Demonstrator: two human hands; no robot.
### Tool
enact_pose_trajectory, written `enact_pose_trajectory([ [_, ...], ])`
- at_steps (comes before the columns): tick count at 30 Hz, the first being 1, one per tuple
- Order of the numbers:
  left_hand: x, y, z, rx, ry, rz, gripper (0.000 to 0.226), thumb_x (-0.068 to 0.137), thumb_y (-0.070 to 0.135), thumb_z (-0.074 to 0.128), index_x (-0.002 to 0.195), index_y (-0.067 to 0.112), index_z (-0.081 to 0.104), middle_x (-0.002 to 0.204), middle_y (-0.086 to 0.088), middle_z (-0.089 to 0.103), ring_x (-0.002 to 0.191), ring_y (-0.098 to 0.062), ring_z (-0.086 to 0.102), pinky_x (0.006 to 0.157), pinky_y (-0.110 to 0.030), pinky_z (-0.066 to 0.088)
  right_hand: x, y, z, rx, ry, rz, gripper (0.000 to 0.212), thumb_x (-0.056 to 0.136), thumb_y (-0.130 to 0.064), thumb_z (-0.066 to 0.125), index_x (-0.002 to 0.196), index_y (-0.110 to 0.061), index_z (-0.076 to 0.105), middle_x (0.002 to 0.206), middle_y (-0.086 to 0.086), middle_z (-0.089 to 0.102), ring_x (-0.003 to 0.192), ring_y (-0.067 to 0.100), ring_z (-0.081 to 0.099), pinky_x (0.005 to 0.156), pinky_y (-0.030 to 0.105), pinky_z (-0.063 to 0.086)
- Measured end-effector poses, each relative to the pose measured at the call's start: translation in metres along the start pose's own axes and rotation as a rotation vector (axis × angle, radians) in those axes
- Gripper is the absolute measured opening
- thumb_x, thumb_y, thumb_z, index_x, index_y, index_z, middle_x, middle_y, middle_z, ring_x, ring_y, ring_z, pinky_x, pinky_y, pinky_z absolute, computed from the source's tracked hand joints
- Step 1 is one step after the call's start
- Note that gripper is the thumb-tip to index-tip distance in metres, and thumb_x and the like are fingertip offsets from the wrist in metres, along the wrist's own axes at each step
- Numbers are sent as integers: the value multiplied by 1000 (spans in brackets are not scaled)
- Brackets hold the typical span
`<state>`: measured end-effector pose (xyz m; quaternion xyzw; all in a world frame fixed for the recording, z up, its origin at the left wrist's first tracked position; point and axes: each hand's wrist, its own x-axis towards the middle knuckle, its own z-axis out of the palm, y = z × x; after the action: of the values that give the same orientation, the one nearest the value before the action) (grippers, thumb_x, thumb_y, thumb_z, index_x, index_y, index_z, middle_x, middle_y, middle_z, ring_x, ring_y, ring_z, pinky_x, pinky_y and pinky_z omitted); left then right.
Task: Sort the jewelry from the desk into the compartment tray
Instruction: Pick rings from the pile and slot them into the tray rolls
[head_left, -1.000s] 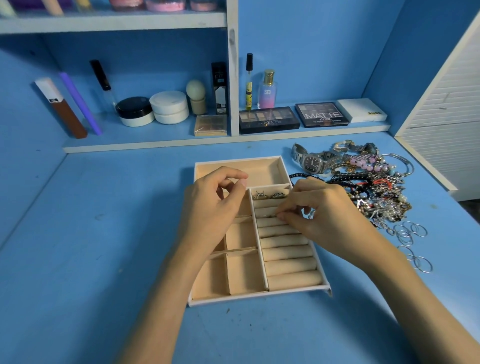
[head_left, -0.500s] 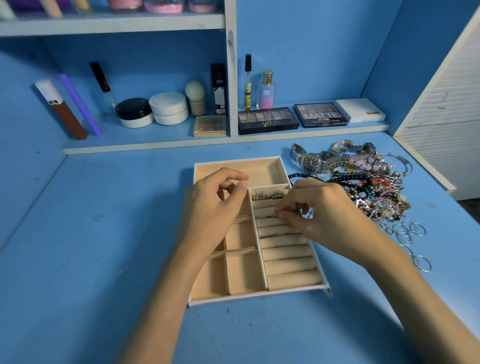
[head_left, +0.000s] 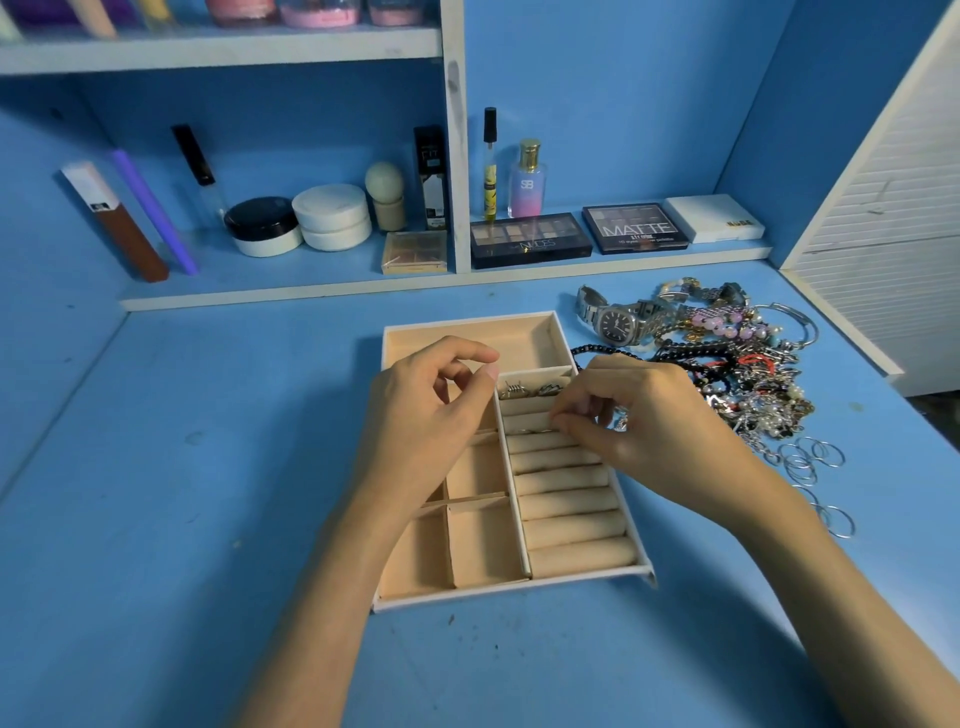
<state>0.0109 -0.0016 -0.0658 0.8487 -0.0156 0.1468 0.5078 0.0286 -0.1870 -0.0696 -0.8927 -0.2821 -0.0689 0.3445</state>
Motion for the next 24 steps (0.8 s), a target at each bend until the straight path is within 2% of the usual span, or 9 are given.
enact_pose_trajectory([
  [4, -2, 0, 1, -1, 1, 32, 11, 83, 21, 63, 85, 30, 68, 68, 8, 60, 62, -8, 48, 59, -20, 42, -11, 4, -8, 23, 76, 39, 9, 80, -6, 70, 80, -15, 71, 73, 1, 65, 72, 12, 55, 62, 14, 44],
  [6, -3, 2, 1, 22, -2, 54, 10, 83, 22, 62, 86, 30, 68, 65, 12, 60, 64, -4, 51, 61, -16, 43, -21, 10, -15, 29, 133, 85, 10, 80, -8, 70, 82, -17, 72, 75, -1, 66, 73, 10, 56, 62, 14, 44],
  [11, -13, 18, 13, 149, -85, 168, 13, 82, 26, 62, 91, 33, 67, 76, 20, 60, 72, 0, 53, 65, -17, 43, -52, 32, -45, 95, 274, 244, 12, 82, -9, 67, 83, -20, 72, 77, -1, 68, 72, 13, 57, 63, 20, 44],
  [14, -24, 36, 36, 169, -179, 278, 9, 81, 29, 62, 88, 34, 66, 76, 20, 60, 79, -1, 51, 71, -20, 42, -71, 46, -58, 123, 412, 326, 11, 84, -9, 66, 83, -18, 71, 76, 3, 69, 71, 17, 57, 61, 18, 41],
  [17, -34, 52, 67, 207, -309, 348, 11, 82, 32, 59, 89, 33, 66, 75, 22, 58, 78, 3, 45, 67, -13, 35, -83, 58, -61, 119, 523, 379, 8, 85, -10, 65, 85, -16, 71, 73, 4, 68, 66, 13, 56, 58, 17, 40],
  [21, -39, 63, 101, 318, -523, 402, 21, 88, 32, 53, 107, 31, 63, 96, 16, 62, 94, -7, 44, 80, -21, 36, -86, 62, -58, 144, 581, 358, 12, 86, -12, 64, 83, -23, 69, 72, -1, 67, 63, 6, 55, 56, 13, 39],
  [24, -34, 63, 115, 440, -632, 422, 26, 91, 30, 52, 116, 30, 58, 108, 12, 59, 102, -8, 40, 89, -25, 35, -86, 61, -56, 122, 552, 356, 9, 86, -11, 63, 84, -17, 70, 73, -4, 67, 65, 5, 55, 56, 11, 38],
])
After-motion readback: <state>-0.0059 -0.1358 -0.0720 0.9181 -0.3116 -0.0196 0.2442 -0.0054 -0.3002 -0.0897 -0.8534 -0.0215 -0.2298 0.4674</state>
